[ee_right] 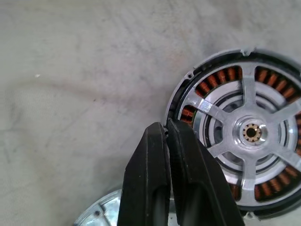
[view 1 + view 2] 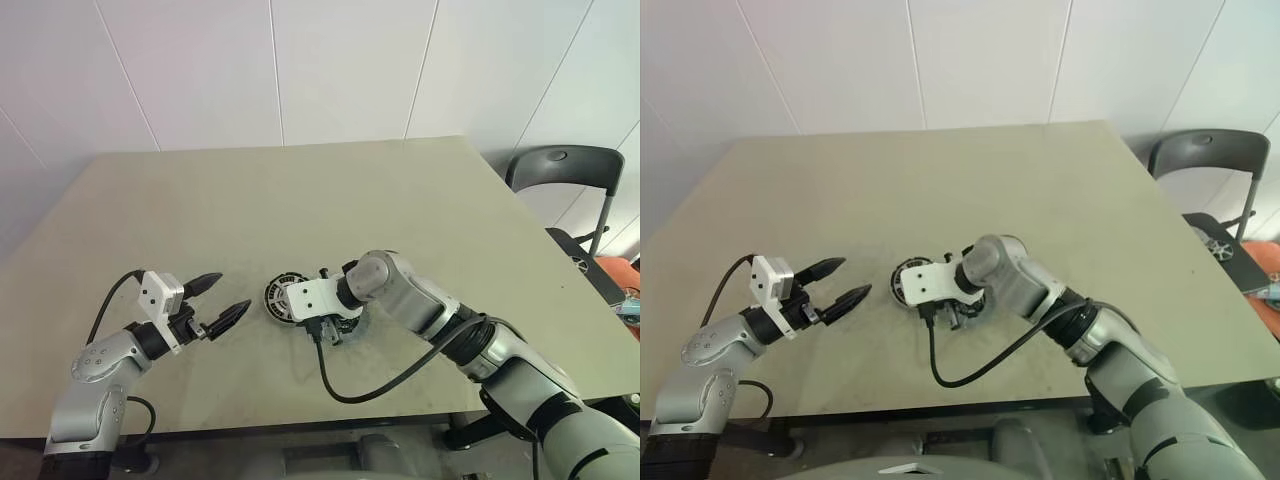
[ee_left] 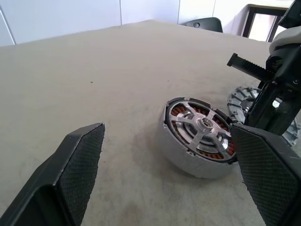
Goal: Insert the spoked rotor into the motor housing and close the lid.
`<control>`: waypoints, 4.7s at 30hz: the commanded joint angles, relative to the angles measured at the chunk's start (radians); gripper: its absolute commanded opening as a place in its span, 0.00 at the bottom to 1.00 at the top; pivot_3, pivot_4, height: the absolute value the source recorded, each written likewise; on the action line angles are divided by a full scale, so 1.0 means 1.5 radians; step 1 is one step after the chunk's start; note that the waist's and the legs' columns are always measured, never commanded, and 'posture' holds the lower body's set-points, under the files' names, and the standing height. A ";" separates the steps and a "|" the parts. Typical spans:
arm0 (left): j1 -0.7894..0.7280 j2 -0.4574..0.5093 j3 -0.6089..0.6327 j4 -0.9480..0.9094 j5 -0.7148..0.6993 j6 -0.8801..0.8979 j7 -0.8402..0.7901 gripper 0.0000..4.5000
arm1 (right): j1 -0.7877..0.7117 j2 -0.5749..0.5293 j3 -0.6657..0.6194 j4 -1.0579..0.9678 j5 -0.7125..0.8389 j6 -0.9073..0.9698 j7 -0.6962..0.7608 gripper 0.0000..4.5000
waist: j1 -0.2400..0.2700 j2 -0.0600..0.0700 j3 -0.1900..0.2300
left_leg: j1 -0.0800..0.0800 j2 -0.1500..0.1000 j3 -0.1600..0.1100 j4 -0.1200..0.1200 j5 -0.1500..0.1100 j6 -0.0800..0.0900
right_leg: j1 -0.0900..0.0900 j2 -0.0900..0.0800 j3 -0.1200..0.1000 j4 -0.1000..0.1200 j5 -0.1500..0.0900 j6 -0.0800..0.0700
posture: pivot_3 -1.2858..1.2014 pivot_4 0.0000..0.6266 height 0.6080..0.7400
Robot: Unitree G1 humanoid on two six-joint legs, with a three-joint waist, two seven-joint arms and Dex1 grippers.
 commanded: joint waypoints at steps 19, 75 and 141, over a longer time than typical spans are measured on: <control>-0.012 0.007 0.004 -0.025 -0.011 0.000 0.002 1.00 | 0.004 -0.001 -0.059 -0.006 0.001 -0.021 0.058 0.05 | 0.001 0.000 0.000 | 0.000 0.000 0.000 0.000 0.000 0.000 | 0.000 0.000 0.000 0.000 0.000 0.000 | 0.52 0.00 1.00; -0.016 -0.005 -0.008 0.051 0.001 -0.061 -0.034 1.00 | 0.070 0.018 -0.365 -0.151 0.378 0.508 -0.303 0.01 | 0.012 0.000 0.000 | -0.001 0.000 0.003 0.000 0.000 0.000 | -0.001 0.000 0.001 0.000 0.000 0.000 | 0.52 0.00 1.00; -0.068 -0.002 -0.029 0.053 0.010 -0.034 -0.006 1.00 | 0.084 -0.056 -0.250 -0.308 0.278 0.321 -0.030 0.59 | 0.016 -0.001 -0.001 | 0.000 0.000 0.001 0.001 0.000 0.000 | 0.001 0.000 0.000 -0.001 0.000 0.000 | 0.52 0.00 1.00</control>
